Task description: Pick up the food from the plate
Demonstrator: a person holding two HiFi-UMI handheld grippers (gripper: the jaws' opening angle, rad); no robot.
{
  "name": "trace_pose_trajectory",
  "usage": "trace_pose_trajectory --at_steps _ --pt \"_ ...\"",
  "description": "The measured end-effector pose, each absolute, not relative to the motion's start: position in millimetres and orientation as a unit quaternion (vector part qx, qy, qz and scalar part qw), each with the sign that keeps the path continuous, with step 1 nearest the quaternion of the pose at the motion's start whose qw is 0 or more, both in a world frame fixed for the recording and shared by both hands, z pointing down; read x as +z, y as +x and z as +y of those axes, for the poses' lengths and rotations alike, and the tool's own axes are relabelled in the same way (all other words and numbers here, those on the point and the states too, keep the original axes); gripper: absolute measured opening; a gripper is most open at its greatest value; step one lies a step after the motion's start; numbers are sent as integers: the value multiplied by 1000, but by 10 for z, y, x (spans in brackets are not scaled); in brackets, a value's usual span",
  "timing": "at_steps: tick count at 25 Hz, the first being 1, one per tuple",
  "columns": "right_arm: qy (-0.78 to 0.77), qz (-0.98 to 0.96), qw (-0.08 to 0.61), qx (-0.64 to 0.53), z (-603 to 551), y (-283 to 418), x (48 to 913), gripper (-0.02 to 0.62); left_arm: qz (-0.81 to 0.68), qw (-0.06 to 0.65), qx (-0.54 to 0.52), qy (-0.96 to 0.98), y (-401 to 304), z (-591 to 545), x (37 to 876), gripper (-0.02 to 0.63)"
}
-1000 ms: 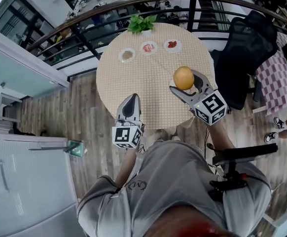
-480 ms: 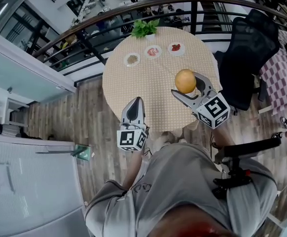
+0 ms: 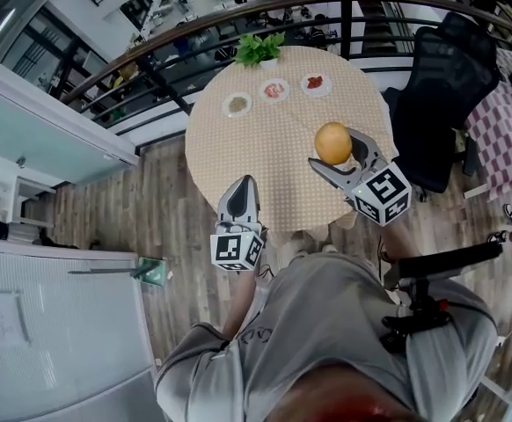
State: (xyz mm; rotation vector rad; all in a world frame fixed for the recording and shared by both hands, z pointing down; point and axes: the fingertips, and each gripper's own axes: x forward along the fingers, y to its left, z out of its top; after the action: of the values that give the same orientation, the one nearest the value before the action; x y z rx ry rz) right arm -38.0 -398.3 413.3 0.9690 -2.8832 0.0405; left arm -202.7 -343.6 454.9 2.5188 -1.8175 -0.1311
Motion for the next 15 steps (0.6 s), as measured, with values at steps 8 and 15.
trace_pose_trajectory --at_steps 8,15 --pt "333 -942 48 17 -3934 -287 4146 348 -582 21 -45 812 -1983 -3368 4582 11" --pt "340 -938 57 21 -3938 -247 4222 348 -579 32 -45 814 -1957 -3325 4674 11"
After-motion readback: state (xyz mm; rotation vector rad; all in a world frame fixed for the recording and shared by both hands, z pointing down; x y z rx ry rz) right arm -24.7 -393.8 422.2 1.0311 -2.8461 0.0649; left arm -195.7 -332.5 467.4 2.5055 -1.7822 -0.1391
